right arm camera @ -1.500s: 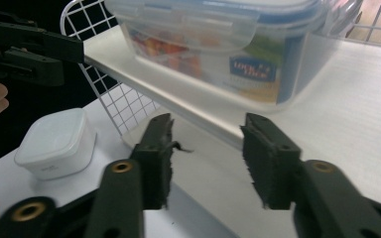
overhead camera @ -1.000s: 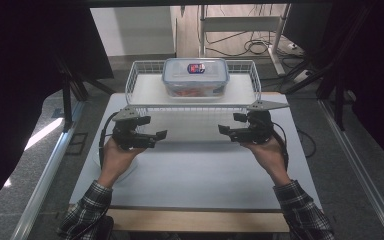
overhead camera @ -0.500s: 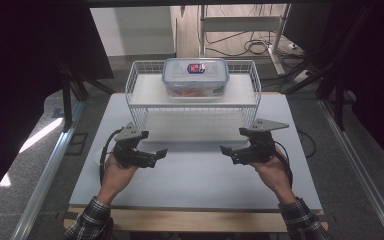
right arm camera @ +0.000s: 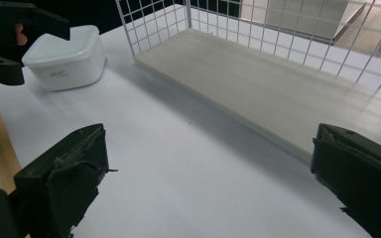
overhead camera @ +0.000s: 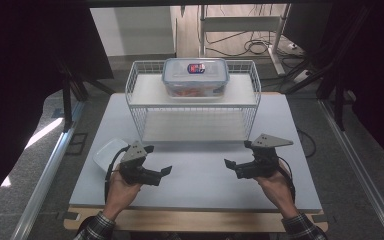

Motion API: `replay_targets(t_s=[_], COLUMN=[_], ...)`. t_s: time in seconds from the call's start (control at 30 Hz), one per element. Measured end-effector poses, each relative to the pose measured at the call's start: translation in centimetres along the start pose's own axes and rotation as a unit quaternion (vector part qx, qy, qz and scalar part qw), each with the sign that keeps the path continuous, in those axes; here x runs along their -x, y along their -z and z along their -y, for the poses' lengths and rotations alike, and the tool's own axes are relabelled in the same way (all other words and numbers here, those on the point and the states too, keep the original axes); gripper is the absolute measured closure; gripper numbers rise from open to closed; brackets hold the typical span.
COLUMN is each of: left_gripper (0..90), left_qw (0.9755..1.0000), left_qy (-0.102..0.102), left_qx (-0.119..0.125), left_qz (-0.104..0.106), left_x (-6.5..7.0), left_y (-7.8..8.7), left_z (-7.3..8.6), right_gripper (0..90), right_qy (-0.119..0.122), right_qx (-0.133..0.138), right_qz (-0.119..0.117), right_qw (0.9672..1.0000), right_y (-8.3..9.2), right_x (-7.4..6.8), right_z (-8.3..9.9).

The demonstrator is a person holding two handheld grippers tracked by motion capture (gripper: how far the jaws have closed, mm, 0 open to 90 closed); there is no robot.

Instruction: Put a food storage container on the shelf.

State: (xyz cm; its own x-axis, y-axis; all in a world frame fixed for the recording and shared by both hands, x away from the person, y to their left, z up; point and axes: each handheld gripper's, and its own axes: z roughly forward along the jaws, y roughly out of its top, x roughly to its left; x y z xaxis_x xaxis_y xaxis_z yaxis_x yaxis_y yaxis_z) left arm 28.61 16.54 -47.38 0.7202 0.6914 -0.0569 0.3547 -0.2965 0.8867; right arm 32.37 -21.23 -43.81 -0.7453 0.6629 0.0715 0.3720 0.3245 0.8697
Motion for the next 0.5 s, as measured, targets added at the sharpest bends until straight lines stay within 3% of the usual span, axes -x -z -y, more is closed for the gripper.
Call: replay_targets(t_s=[0.13, 0.27, 0.43, 0.5], left_gripper=[4.7, 4.5, 4.7, 4.8], left_qw=[0.9998, 0.9996, 0.9990, 0.9982], left_qy=[-0.018, -0.019, -0.022, -0.032], left_qx=[-0.008, -0.022, -0.039, -0.050], left_qz=[-0.007, -0.005, -0.006, -0.011], left_x=[0.8, 1.1, 1.4, 1.6], left_y=[-0.3, -0.6, -1.1, -1.3], left_z=[0.7, 1.2, 2.0, 2.3], right_gripper=[1.5, 1.5, 1.5, 1.4], right_qy=[-0.006, -0.003, 0.018, 0.027], right_qx=[-0.004, -0.009, -0.023, -0.034], right_qz=[0.000, 0.002, 0.004, 0.014], right_qw=[1.0000, 1.0000, 0.9996, 0.9989], right_y=[0.2, 0.2, 0.1, -0.1], right_x=[0.0, -0.1, -0.4, -0.5], right_z=[1.3, 2.2, 3.5, 4.2])
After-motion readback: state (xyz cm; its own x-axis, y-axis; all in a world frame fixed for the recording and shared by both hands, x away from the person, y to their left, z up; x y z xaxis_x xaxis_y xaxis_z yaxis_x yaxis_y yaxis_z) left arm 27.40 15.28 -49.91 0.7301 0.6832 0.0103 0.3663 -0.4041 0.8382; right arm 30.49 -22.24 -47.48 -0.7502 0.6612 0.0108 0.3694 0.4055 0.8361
